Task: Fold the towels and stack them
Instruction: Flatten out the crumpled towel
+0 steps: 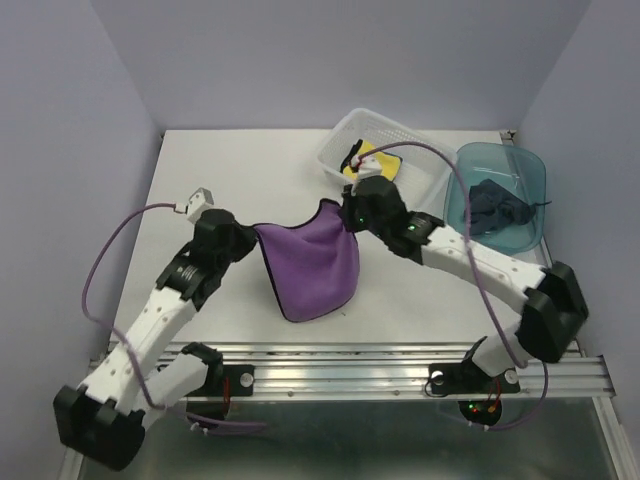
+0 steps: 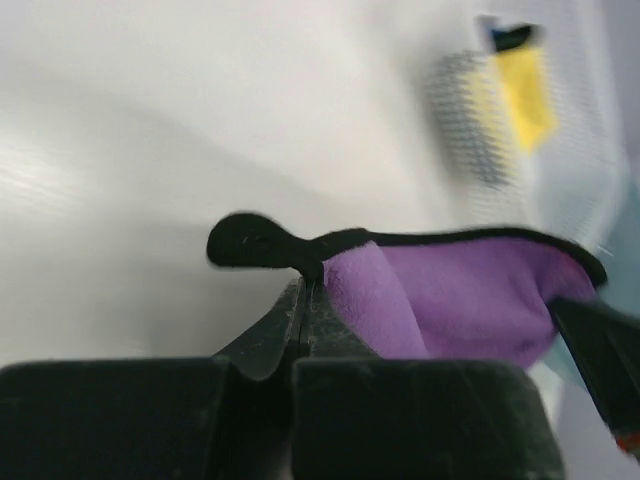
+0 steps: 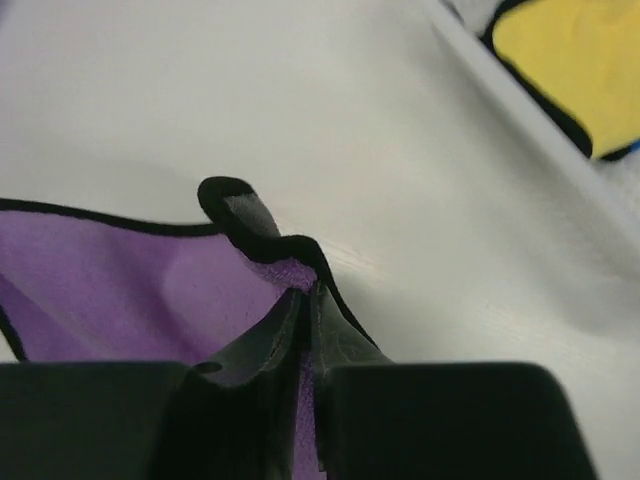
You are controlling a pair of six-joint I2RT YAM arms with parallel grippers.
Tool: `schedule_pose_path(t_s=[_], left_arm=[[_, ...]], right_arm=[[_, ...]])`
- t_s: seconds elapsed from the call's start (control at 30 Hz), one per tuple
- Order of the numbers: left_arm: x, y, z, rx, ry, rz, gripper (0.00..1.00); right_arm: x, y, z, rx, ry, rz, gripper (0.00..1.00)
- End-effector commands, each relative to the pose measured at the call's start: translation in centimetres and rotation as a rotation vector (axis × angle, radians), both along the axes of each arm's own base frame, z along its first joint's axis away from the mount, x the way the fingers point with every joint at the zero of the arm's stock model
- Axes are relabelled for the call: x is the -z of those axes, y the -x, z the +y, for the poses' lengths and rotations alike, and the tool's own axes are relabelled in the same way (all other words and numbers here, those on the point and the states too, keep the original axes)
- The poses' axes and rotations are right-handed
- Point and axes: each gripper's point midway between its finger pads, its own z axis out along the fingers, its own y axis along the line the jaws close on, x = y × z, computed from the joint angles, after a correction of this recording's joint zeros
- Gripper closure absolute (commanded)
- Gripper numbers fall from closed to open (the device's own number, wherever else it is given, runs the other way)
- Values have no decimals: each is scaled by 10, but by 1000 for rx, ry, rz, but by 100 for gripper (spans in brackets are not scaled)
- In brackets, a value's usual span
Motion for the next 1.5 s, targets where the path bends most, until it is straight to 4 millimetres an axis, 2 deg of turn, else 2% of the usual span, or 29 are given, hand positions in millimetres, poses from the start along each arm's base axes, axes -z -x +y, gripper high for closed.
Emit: schedule_pose_path(t_s=[0.0,0.03,0.07,0.1,0.13,0.2,0.23,0.27,0.33,0.37,0.43,0.47,0.5,0.57,0.6,0.67,0.7,0.77,0.9,0.97,1.03,1.07,1.1,1.2,1.33,1.4,1.47], left_arm=[[79,-27,77,-364,-172,286,100],[89,-33,90,-395,-177,324,100],[105,-41,105,-412,-180,392,72],[110,-45,111,-414,-182,417,54],[115,-54,109,-389,-194,436,40],[115,-61,102,-349,-178,428,23],[115,-66,95,-307,-160,402,17],[115,-67,91,-284,-152,390,1],[115,-65,82,-218,-139,376,1],[124,-50,72,-144,-134,393,1],[118,-45,64,-106,-114,370,1],[118,-40,55,-76,-119,359,1],[119,-29,44,-24,-92,345,1],[123,-16,29,28,-72,347,1],[131,-3,17,70,-55,359,1],[149,11,12,70,-39,399,1],[153,13,9,80,-39,395,1],[166,17,8,86,-39,418,1],[180,4,-4,145,-32,408,1],[178,-10,-9,166,-44,382,1],[189,-19,-12,179,-58,412,1],[184,-29,-14,188,-70,396,1],[193,-33,-15,191,-79,423,1],[196,-55,-9,160,-140,427,1],[190,-79,-5,154,-195,430,1],[177,-90,-6,152,-210,412,1],[169,-92,-5,149,-208,400,1]], right_arm=[[56,-37,16,123,91,128,77],[61,-42,23,112,104,143,66],[72,-49,34,98,137,179,37],[77,-48,37,82,149,196,27],[79,-48,42,52,153,201,18],[72,-45,46,12,137,180,13],[77,-41,43,-1,144,171,6],[65,-37,42,-11,123,151,0],[74,-27,37,-39,120,156,0],[81,-5,31,-88,100,192,0],[82,1,30,-104,93,199,0],[78,12,33,-138,52,218,0],[91,22,31,-163,48,240,0],[93,33,37,-214,2,253,0],[95,36,37,-219,-18,255,0],[104,41,38,-233,-14,289,0],[116,43,37,-228,-3,315,0],[124,47,39,-238,-14,335,0],[153,51,37,-229,4,383,0],[162,47,35,-206,20,393,0],[177,44,35,-190,49,415,0],[180,41,37,-180,50,421,0],[184,39,37,-166,54,431,0],[198,25,27,-29,84,460,0],[201,7,18,75,129,432,0],[203,0,11,113,159,427,0],[196,-5,11,115,172,408,0]])
